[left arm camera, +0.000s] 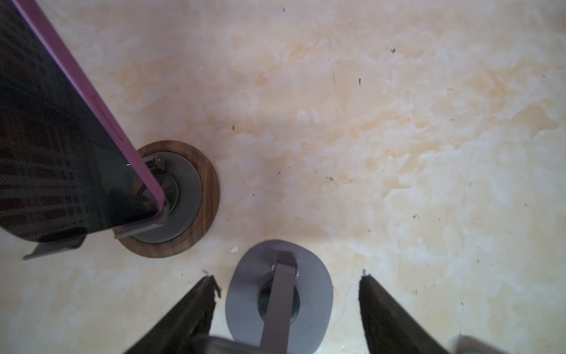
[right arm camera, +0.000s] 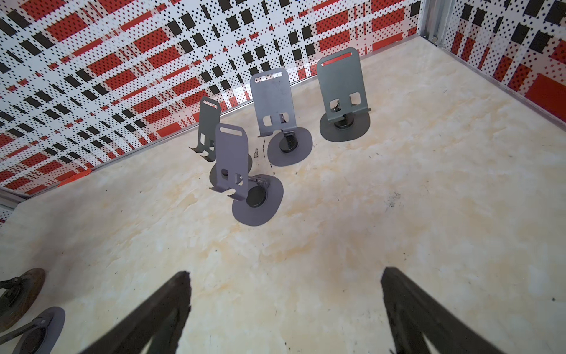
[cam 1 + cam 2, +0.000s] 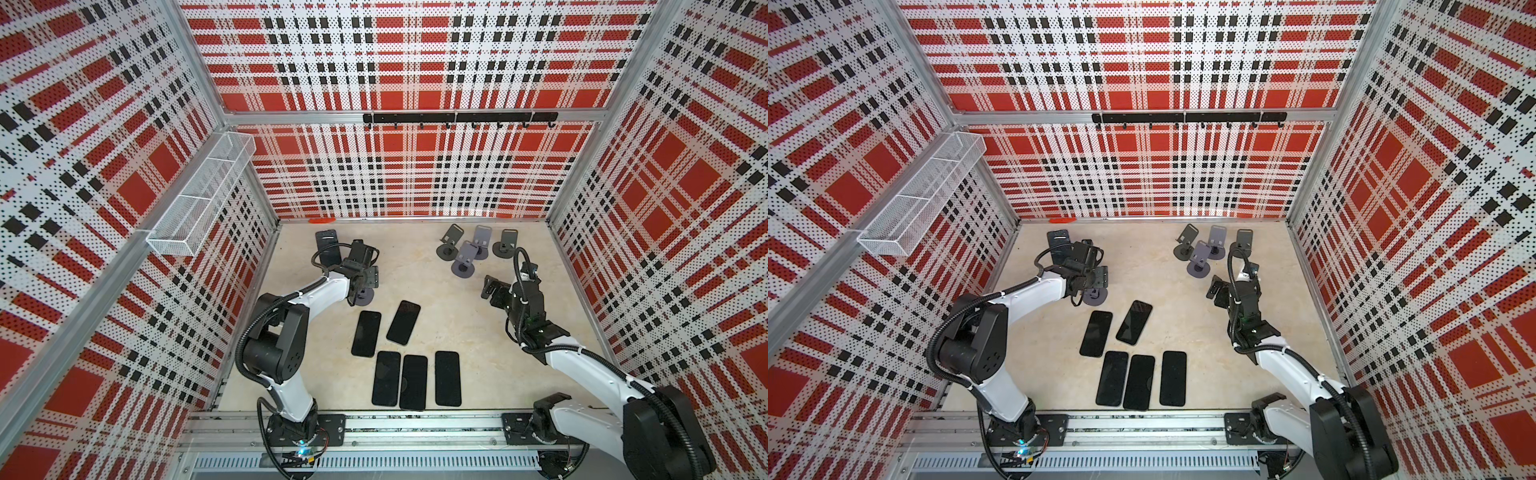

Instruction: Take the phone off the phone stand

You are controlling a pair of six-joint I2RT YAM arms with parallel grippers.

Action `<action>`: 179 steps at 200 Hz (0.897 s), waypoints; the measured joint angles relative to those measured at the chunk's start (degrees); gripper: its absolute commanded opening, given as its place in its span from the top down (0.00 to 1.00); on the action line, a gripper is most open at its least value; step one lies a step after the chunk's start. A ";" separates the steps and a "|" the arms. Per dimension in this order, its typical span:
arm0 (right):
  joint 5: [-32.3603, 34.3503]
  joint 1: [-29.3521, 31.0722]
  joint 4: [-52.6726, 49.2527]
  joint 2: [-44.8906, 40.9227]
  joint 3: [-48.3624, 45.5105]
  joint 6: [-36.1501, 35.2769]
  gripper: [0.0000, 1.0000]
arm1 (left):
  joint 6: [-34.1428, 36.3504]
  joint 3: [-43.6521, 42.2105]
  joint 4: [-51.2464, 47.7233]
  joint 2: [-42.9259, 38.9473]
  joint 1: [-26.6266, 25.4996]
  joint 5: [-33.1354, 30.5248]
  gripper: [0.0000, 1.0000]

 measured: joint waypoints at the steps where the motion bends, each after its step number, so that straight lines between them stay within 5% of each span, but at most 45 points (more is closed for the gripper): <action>1: 0.00 0.00 0.00 0.00 0.00 0.00 0.00 | -0.11 0.07 -0.07 0.00 0.00 -0.04 0.28; 62: 0.59 0.00 0.00 0.00 0.00 0.00 0.00 | -3.54 5.92 -1.07 1.57 -0.46 -0.22 0.35; 104: 0.66 0.00 -0.11 0.04 0.00 0.00 0.00 | -4.04 8.61 -3.76 3.28 -1.14 -1.29 0.00; 179: 0.61 0.00 -0.26 0.42 0.02 0.00 0.00 | -1.99 5.51 -8.17 2.84 -0.55 -0.70 0.01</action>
